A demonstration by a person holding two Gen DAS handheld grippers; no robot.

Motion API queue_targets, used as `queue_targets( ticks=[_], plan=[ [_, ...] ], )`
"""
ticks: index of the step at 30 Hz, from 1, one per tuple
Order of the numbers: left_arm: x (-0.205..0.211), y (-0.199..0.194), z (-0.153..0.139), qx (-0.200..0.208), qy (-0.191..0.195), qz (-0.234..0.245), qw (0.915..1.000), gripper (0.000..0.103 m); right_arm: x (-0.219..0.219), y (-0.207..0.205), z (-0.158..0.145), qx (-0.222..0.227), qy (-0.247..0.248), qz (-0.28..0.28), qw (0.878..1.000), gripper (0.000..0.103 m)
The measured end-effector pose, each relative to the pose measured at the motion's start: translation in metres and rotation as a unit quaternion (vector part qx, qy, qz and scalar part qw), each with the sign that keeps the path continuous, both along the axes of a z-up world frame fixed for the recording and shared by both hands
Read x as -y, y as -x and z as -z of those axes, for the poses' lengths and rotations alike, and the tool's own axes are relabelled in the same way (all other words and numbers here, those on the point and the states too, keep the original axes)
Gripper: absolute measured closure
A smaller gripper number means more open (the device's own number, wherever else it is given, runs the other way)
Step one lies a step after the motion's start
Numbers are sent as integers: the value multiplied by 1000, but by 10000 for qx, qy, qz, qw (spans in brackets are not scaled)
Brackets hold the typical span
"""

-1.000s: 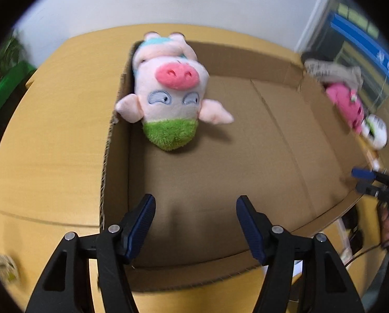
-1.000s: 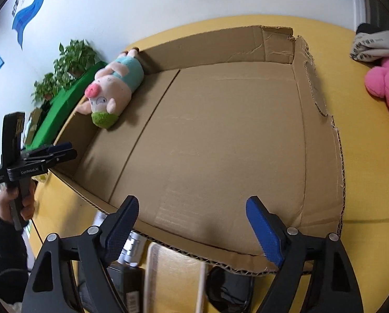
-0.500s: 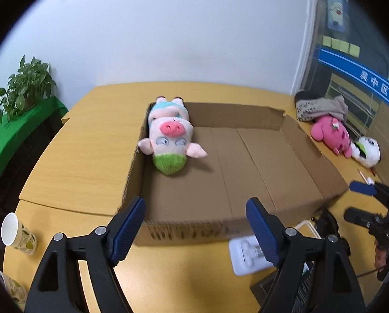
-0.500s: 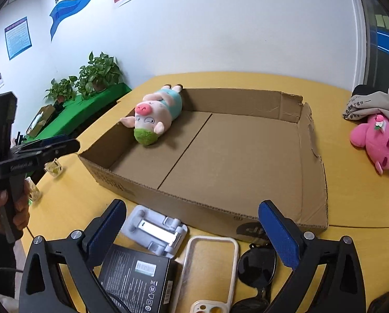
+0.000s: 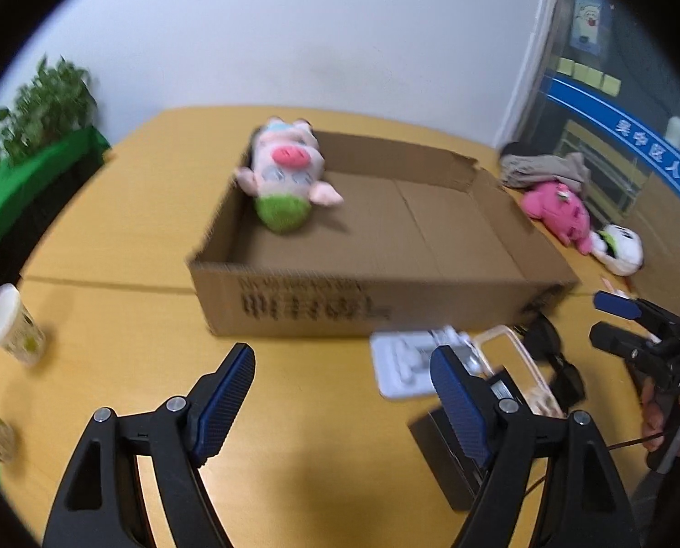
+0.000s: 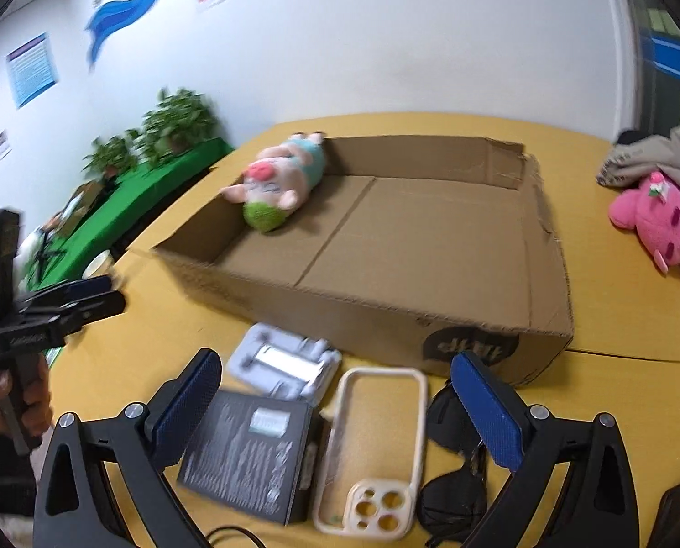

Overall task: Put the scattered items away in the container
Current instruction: 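Move both tools toward the black UGREEN box on the table, then grasp the black UGREEN box between the left and right tool fingers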

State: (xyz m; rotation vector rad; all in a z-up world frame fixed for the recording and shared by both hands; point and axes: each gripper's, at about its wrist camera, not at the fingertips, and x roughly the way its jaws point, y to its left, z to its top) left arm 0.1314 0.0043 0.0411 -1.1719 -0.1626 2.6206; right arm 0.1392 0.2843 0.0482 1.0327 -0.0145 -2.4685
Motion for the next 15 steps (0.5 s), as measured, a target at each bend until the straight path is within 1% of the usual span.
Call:
queue_targets(
  ticks=[2,4,6,9,13,15],
  plan=[
    [-3,-4,11,188,-170,204,9995,24,5,-17,7,55,-78,-257,9996,1],
    [-9,-6,25,456,-374,458,9972,24,13,-33,20,200,-170,-590,9979,1],
    [-16,-7,37,699,-579,727,9932,24,20,-50,33,336,-214,-894,9952,1],
    [-27,-8,52,972,-922,1140,9844,24,32,-75,52,587,-184,-1321,9893,1],
    [-47,1,69,1261,-1253,1467,9731,24,51,-89,71,609,-226,-1426,9877,1],
    [-54,9,75,1331,-1307,1504,9709,24,59,-88,76,497,-346,-1276,9900,1]
  ],
)
